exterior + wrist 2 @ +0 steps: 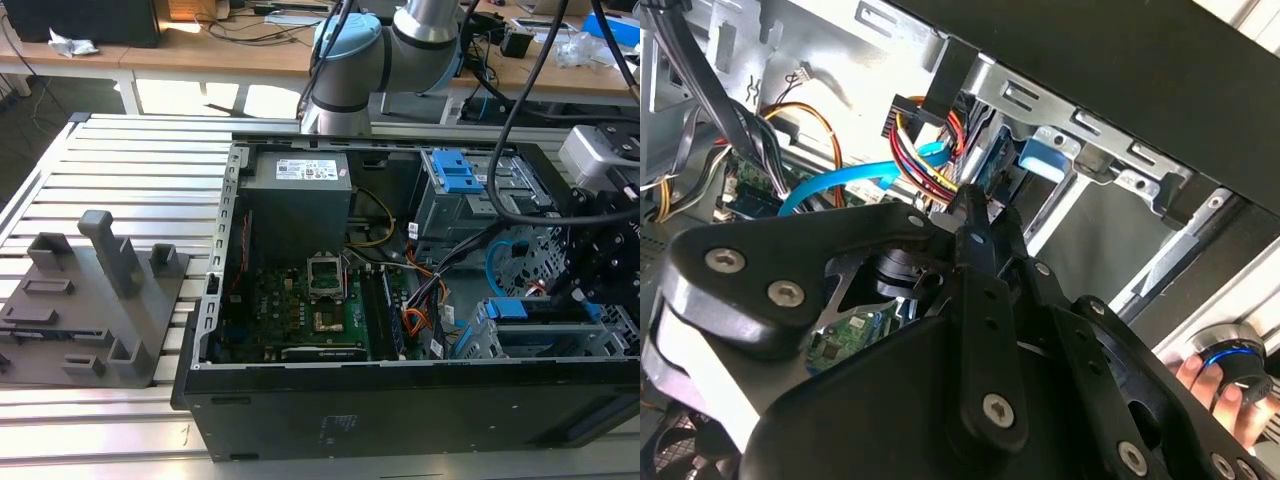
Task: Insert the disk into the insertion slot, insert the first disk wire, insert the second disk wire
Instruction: 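Insert the first disk wire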
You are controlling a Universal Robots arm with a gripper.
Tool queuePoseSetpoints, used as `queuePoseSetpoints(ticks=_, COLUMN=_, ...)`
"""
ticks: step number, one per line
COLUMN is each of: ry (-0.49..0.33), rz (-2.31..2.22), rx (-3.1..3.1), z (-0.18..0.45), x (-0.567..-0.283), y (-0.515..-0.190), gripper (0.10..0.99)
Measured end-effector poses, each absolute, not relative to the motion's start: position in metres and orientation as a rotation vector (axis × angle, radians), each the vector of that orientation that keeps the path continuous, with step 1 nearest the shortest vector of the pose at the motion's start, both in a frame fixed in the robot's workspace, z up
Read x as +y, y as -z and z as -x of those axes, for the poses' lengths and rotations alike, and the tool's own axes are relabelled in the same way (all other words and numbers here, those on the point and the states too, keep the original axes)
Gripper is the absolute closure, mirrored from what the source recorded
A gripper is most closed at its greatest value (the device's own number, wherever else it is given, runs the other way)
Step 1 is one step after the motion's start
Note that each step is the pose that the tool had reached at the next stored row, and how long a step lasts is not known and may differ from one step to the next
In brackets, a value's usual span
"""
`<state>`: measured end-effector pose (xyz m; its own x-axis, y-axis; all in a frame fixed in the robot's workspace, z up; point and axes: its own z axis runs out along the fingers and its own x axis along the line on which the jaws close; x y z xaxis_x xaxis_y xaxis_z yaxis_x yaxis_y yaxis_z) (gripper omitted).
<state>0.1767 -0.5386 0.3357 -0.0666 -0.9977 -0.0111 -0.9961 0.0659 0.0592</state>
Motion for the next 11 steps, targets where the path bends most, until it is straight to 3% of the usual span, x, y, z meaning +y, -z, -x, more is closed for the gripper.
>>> queuePoseSetpoints(ticks=11, ry=0.079, rz=-2.123, rx=-2.270, z=-0.1783, x=-0.5393, y=-0.3324, gripper=0.898)
